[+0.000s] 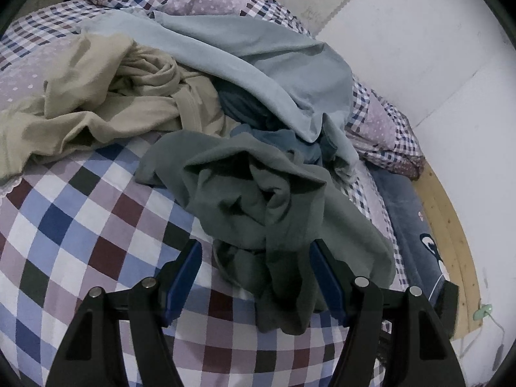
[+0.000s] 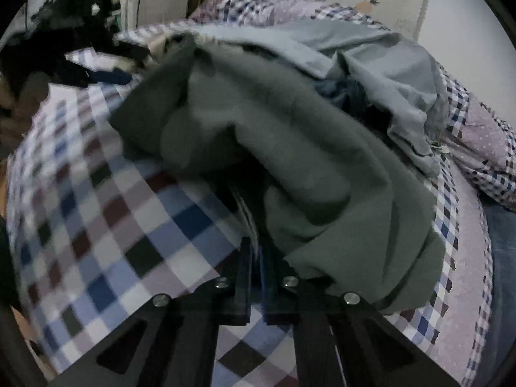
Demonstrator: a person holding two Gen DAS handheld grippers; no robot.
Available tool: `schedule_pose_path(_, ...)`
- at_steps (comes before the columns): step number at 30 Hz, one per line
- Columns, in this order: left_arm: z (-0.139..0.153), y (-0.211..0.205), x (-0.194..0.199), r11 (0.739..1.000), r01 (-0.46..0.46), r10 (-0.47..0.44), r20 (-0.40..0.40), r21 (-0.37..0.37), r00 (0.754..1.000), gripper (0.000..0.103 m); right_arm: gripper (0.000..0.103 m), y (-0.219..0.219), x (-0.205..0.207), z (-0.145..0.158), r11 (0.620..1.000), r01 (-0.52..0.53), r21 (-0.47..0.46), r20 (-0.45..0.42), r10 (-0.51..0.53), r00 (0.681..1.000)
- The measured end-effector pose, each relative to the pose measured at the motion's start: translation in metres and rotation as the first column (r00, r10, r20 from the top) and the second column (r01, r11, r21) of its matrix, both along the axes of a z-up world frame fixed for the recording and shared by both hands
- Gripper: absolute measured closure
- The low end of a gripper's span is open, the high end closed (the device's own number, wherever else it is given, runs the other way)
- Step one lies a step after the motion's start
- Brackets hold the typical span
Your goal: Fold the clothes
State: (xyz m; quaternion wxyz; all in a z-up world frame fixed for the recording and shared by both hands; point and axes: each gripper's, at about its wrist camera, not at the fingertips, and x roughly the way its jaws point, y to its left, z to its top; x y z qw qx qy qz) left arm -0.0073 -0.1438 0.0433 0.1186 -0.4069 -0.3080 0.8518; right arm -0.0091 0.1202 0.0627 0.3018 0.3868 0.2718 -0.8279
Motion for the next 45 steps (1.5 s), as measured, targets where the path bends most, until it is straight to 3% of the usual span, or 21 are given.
schedule_pose_path(7, -0.002, -0.007, 0.010, 1.000, -0.009, 0.009, 0.006, -0.008, 1.000, 0.031, 0.101, 0.023, 0.046, 0.043, 0.995, 0.012, -0.104, -0.050, -0.017, 0.999)
schedule_pose_path(10, -0.002, -0.011, 0.018, 1.000, -0.011, 0.011, -0.006, 0.004, 1.000, 0.031, 0.101, 0.035, 0.069, 0.073, 0.979, 0.028, -0.203, -0.116, -0.052, 0.992)
schedule_pose_path(13, 0.000, -0.011, 0.027, 0.999, 0.008, -0.007, -0.023, 0.035, 1.000, 0.031, 0.101, 0.063, 0.092, 0.105, 0.926, 0.079, -0.369, -0.177, -0.153, 0.972)
schedule_pose_path(17, 0.002, 0.001, 0.039, 0.997, 0.076, -0.074, -0.058, 0.032, 0.996, 0.031, 0.101, 0.106, 0.098, 0.119, 0.819, 0.189, -0.541, -0.119, -0.297, 0.947)
schedule_pose_path(21, -0.005, 0.027, 0.048, 0.983, 0.179, -0.180, -0.047, -0.034, 0.983, 0.031, 0.101, 0.132, 0.083, 0.104, 0.773, 0.301, -0.558, -0.029, -0.381, 0.924)
schedule_pose_path(24, -0.016, 0.049, 0.054, 0.961, 0.242, -0.242, 0.017, -0.132, 0.970, 0.031, 0.101, 0.139, 0.078, 0.094, 0.767, 0.347, -0.540, -0.009, -0.417, 0.909)
schedule_pose_path(26, -0.023, 0.056, 0.059, 0.957, 0.245, -0.237, 0.067, -0.156, 0.969, 0.031, 0.101, 0.141, 0.075, 0.091, 0.768, 0.361, -0.529, -0.012, -0.432, 0.902)
schedule_pose_path(29, -0.027, 0.060, 0.071, 0.965, 0.222, -0.211, 0.086, -0.142, 0.974, 0.031, 0.101, 0.143, 0.068, 0.088, 0.767, 0.366, -0.527, -0.010, -0.437, 0.900)
schedule_pose_path(35, -0.036, 0.070, 0.072, 0.975, 0.224, -0.222, 0.100, -0.005, 0.970, 0.031, 0.101, 0.136, 0.067, 0.088, 0.776, 0.348, -0.526, -0.021, -0.421, 0.907)
schedule_pose_path(36, -0.036, 0.071, 0.069, 0.973, 0.228, -0.230, 0.096, 0.030, 0.968, 0.036, 0.101, 0.135, 0.068, 0.088, 0.779, 0.344, -0.524, -0.025, -0.418, 0.908)
schedule_pose_path(38, -0.035, 0.073, 0.064, 0.967, 0.236, -0.245, 0.088, 0.099, 0.966, 0.098, 0.101, 0.135, 0.070, 0.089, 0.783, 0.341, -0.520, -0.033, -0.417, 0.908)
schedule_pose_path(40, -0.032, 0.072, 0.060, 0.959, 0.238, -0.250, 0.064, 0.153, 0.966, 0.098, 0.101, 0.138, 0.070, 0.089, 0.779, 0.348, -0.522, -0.033, -0.426, 0.904)
schedule_pose_path(42, -0.022, 0.057, 0.056, 0.953, 0.197, -0.204, 0.006, 0.229, 0.979, 0.098, 0.101, 0.144, 0.068, 0.088, 0.768, 0.367, -0.525, -0.024, -0.444, 0.896)
schedule_pose_path(45, -0.006, 0.032, 0.048, 0.925, 0.134, -0.116, -0.073, 0.356, 0.991, 0.098, 0.101, 0.149, 0.061, 0.083, 0.750, 0.396, -0.530, 0.014, -0.460, 0.888)
